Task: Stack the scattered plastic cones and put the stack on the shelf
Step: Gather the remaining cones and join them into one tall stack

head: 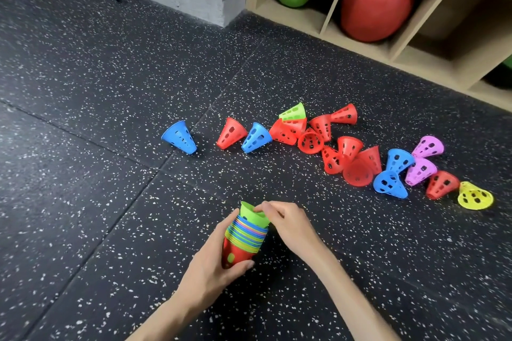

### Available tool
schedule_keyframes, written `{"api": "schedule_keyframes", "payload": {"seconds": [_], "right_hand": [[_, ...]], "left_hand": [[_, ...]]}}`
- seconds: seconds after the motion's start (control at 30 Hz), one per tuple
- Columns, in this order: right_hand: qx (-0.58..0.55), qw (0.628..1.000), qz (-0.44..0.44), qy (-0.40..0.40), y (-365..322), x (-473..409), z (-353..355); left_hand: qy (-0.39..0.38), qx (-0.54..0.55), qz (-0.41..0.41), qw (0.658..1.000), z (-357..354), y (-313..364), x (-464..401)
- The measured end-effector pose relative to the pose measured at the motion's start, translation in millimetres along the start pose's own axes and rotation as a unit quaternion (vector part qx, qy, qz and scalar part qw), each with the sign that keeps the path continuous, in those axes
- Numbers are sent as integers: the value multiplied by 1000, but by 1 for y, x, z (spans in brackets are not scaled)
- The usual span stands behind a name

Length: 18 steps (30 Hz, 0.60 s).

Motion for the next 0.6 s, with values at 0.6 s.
{"api": "schedule_keyframes", "payload": {"seconds": [0.6], "right_hand": [[63,994,68,55,3,38,-51]], "left_hand": [[1,37,17,999,5,-8,-1]]}}
Point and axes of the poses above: each hand's wrist, its own x-axis away from the middle knuckle, its own z-axis out of the back of the hand, y = z × x, the point moved 1 cm from there along -x, towards the middle knuckle
